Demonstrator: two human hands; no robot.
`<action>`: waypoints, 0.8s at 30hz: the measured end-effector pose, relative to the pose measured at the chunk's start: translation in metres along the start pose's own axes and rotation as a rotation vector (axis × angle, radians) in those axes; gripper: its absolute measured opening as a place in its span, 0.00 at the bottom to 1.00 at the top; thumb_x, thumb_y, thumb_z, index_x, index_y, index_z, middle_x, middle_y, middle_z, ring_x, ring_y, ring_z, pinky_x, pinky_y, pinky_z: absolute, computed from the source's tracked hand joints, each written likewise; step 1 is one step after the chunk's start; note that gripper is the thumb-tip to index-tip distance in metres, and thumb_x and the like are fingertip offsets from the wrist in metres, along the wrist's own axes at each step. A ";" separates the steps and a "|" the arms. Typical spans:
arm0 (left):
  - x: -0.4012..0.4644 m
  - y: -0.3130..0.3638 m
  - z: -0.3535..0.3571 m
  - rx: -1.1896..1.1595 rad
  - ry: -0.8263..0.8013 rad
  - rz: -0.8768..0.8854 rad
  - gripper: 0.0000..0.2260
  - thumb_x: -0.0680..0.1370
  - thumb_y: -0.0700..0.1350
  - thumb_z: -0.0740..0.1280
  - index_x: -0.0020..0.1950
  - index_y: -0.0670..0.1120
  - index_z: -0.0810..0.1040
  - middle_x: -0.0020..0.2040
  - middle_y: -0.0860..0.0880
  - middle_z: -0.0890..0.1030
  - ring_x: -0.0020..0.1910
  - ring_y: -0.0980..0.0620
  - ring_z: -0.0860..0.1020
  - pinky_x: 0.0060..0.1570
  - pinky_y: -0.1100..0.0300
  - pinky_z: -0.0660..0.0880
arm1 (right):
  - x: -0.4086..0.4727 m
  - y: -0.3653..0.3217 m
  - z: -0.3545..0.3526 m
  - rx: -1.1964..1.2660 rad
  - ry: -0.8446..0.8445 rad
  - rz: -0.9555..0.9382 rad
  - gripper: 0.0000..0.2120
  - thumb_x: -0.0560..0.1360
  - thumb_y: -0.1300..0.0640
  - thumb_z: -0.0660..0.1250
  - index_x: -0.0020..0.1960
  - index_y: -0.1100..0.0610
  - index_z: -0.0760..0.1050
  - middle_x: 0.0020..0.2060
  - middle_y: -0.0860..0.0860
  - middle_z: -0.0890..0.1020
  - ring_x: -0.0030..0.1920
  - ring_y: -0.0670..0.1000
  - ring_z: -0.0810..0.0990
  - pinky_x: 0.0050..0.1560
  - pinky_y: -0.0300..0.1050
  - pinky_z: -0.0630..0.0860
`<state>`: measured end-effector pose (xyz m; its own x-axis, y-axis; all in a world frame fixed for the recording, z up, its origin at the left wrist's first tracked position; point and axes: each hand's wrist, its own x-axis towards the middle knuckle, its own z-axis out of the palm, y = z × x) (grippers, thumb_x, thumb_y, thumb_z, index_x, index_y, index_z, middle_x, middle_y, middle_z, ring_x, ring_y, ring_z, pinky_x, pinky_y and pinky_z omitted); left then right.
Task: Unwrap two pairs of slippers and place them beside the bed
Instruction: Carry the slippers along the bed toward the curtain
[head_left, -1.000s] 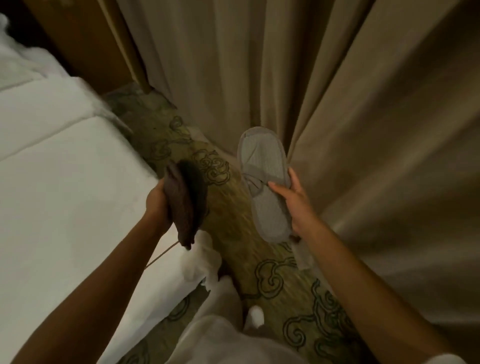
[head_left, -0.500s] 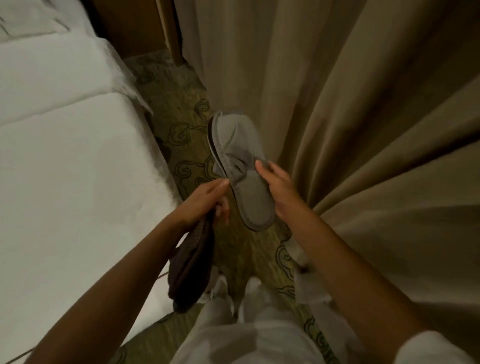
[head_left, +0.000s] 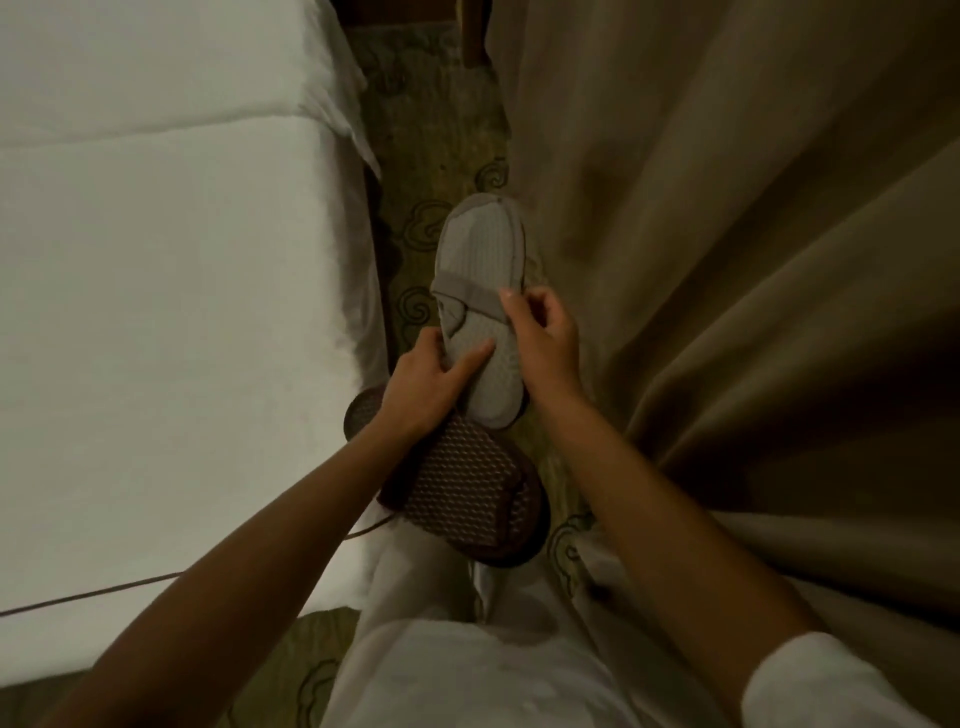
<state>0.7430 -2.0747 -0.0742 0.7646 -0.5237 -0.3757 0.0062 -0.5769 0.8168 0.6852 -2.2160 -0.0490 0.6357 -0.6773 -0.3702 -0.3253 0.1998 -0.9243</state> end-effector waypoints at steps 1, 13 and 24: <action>0.013 -0.002 0.001 0.015 0.044 -0.022 0.31 0.73 0.73 0.64 0.61 0.49 0.72 0.46 0.57 0.78 0.41 0.61 0.78 0.36 0.65 0.71 | 0.013 0.002 0.005 -0.004 0.017 -0.002 0.12 0.78 0.48 0.71 0.49 0.57 0.78 0.47 0.53 0.83 0.48 0.51 0.82 0.54 0.54 0.80; 0.142 -0.086 0.031 -0.315 -0.161 -0.037 0.29 0.72 0.62 0.75 0.65 0.52 0.69 0.42 0.47 0.86 0.40 0.52 0.86 0.41 0.55 0.83 | 0.125 0.085 0.042 0.427 -0.338 0.657 0.35 0.76 0.31 0.63 0.70 0.57 0.76 0.54 0.58 0.86 0.54 0.57 0.85 0.53 0.54 0.83; 0.218 -0.134 0.086 -0.360 0.003 -0.240 0.25 0.65 0.60 0.81 0.49 0.52 0.72 0.37 0.57 0.83 0.35 0.67 0.81 0.35 0.73 0.76 | 0.216 0.150 0.037 0.312 -0.021 0.606 0.42 0.72 0.43 0.76 0.79 0.54 0.63 0.70 0.58 0.77 0.65 0.59 0.80 0.63 0.63 0.79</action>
<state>0.8532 -2.1650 -0.3031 0.7157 -0.3993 -0.5731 0.4085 -0.4262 0.8071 0.8001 -2.3059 -0.2707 0.4193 -0.3681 -0.8298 -0.4133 0.7365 -0.5356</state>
